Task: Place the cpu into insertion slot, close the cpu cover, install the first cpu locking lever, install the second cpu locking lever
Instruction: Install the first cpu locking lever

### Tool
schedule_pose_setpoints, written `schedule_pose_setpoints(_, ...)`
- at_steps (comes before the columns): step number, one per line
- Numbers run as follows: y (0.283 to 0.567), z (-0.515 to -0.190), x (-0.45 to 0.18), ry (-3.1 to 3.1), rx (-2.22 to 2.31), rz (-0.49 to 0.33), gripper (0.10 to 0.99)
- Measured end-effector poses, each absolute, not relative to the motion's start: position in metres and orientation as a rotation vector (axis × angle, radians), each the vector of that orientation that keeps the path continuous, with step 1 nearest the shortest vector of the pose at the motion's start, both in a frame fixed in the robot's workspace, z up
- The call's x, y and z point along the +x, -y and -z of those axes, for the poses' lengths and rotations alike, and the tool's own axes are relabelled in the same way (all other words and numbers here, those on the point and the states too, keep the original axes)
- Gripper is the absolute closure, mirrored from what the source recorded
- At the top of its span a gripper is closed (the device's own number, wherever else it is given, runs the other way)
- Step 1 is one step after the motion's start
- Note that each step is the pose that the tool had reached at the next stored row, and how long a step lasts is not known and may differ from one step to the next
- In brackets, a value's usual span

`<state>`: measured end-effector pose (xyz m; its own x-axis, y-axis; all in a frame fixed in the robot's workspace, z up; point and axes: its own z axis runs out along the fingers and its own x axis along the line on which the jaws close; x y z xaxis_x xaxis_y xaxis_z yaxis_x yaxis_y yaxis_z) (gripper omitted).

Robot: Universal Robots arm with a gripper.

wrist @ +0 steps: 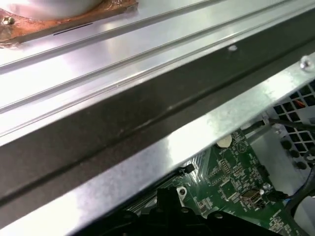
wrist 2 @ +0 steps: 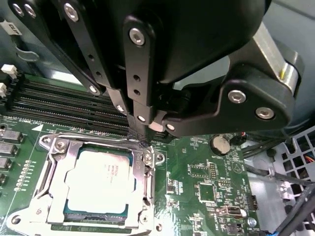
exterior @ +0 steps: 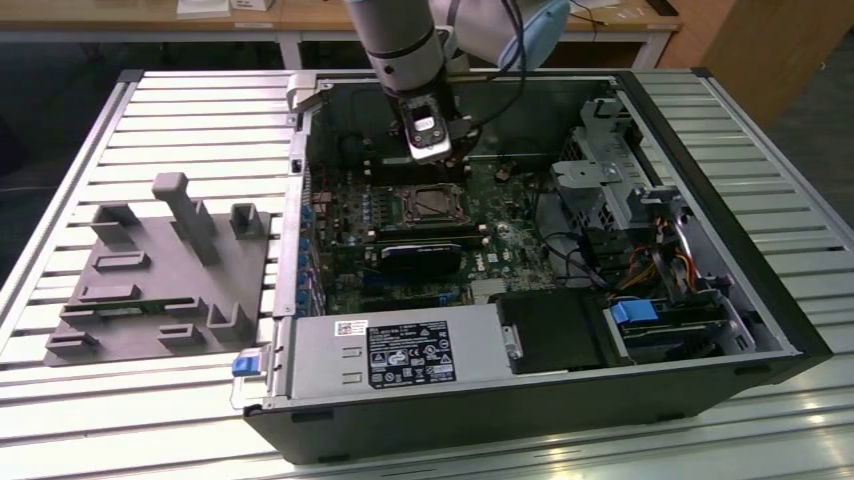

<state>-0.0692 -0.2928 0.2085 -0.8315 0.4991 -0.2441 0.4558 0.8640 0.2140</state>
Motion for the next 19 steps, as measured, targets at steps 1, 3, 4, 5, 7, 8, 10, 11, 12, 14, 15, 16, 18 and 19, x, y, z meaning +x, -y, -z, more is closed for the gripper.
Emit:
schedule_pose_setpoints(1,0.2928,-0.2084,-0.0687,-2.757,0.724,-0.208,0.984)
schedule_pose_setpoints(3,0.2928,-0.2082,-0.0675,-2.783,0.732,-0.197,0.984)
schedule_pose_setpoints(4,0.2928,-0.2081,-0.0667,-2.797,0.736,-0.19,0.984)
schedule_pose_setpoints(5,0.2928,-0.208,-0.0659,-2.811,0.74,-0.182,0.984)
schedule_pose_setpoints(7,0.2928,-0.2077,-0.0646,-2.836,0.746,-0.164,0.984)
schedule_pose_setpoints(8,0.2928,-0.2077,-0.0644,-2.842,0.748,-0.159,0.984)
schedule_pose_setpoints(10,0.2929,-0.2077,-0.0645,-2.843,0.748,-0.158,0.984)
schedule_pose_setpoints(11,0.2928,-0.2077,-0.0645,-2.843,0.748,-0.158,0.984)
schedule_pose_setpoints(12,0.2928,-0.2077,-0.0644,-2.843,0.748,-0.158,0.984)
schedule_pose_setpoints(14,0.2928,-0.2078,-0.0643,-2.842,0.746,-0.142,0.984)
schedule_pose_setpoints(15,0.2928,-0.2081,-0.0644,-2.841,0.744,-0.132,0.984)
schedule_pose_setpoints(16,0.2928,-0.2089,-0.0644,-2.84,0.743,-0.124,0.984)
schedule_pose_setpoints(18,0.2929,-0.2111,-0.0644,-2.838,0.741,-0.107,0.984)
schedule_pose_setpoints(19,0.2928,-0.2124,-0.0644,-2.838,0.74,-0.103,0.984)
